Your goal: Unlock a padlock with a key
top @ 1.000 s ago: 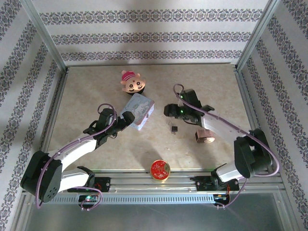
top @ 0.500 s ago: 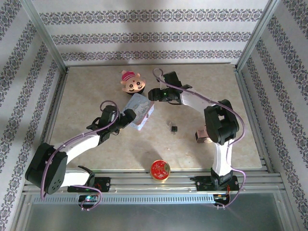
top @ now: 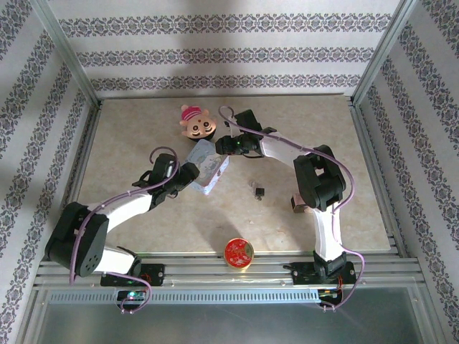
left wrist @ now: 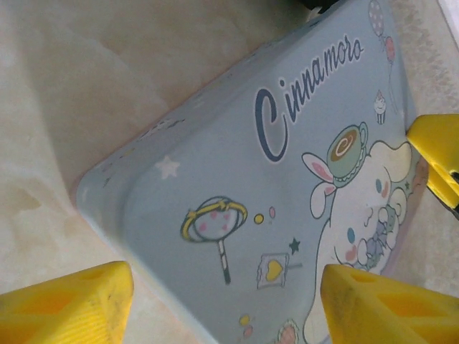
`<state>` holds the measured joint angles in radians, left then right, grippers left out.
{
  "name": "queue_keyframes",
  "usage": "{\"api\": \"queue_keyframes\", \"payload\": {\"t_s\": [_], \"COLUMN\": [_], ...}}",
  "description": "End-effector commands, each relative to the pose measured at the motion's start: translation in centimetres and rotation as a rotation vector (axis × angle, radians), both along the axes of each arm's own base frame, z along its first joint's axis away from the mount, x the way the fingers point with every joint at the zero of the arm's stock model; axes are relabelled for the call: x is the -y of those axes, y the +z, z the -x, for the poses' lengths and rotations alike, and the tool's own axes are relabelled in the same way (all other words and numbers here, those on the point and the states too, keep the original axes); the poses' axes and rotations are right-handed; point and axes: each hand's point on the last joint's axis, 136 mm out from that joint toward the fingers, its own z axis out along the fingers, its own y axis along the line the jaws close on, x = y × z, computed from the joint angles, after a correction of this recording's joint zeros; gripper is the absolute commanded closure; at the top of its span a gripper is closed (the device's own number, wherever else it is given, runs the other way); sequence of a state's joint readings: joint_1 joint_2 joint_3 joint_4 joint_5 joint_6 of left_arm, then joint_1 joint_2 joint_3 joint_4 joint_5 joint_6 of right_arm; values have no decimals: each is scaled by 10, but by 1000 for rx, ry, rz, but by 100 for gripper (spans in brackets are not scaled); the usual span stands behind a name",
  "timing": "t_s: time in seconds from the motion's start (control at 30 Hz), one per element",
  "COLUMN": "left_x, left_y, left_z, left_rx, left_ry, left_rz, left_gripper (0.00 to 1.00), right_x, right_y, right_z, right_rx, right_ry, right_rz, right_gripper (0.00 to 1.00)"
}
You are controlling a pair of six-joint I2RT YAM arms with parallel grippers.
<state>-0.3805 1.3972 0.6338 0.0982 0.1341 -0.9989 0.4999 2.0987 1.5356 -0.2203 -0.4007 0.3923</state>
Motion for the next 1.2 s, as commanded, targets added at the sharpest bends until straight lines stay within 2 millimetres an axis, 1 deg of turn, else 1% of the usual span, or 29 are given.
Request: {"api": "queue_keyframes", "payload": {"t_s": [0.0,0.1,0.2,0.23,0.4,0.53,0.63,0.77,0.9,1.03,1.1,1.17], "left_x": [0,5,11,13,17,22,26,29,30,30,28,25], "left_y": [9,8,9,10,12,11,5,0,0,3,7,15], "left_z": [-17,-26,-35,-38,-50,-56,-58,-59,-59,-56,-54,-52], "left_rx": [45,53,58,65,80,85,72,61,64,69,76,92], "left_ry": [-8,-31,-56,-64,-90,-114,-127,-133,-138,-138,-133,-127], "left_rz": [-13,-4,9,11,9,18,22,39,44,55,56,58], "left_gripper": [38,43,49,53,60,64,65,65,65,64,59,50], "right_x": [0,9,19,22,37,47,50,54,56,61,64,68], "right_y": [0,3,3,3,-5,-12,-12,-10,-6,-1,3,9], "right_z": [17,26,38,42,66,86,99,110,116,114,113,110], "right_rx": [-7,5,-2,-3,-29,-58,-52,-35,-15,9,19,34], "right_ry": [-6,-58,-113,-134,-223,-280,-310,-333,-349,-361,-365,-364], "right_rz": [32,63,80,82,70,71,78,93,99,113,128,143], "right_gripper": [58,59,60,60,62,62,62,63,63,62,58,52]}}
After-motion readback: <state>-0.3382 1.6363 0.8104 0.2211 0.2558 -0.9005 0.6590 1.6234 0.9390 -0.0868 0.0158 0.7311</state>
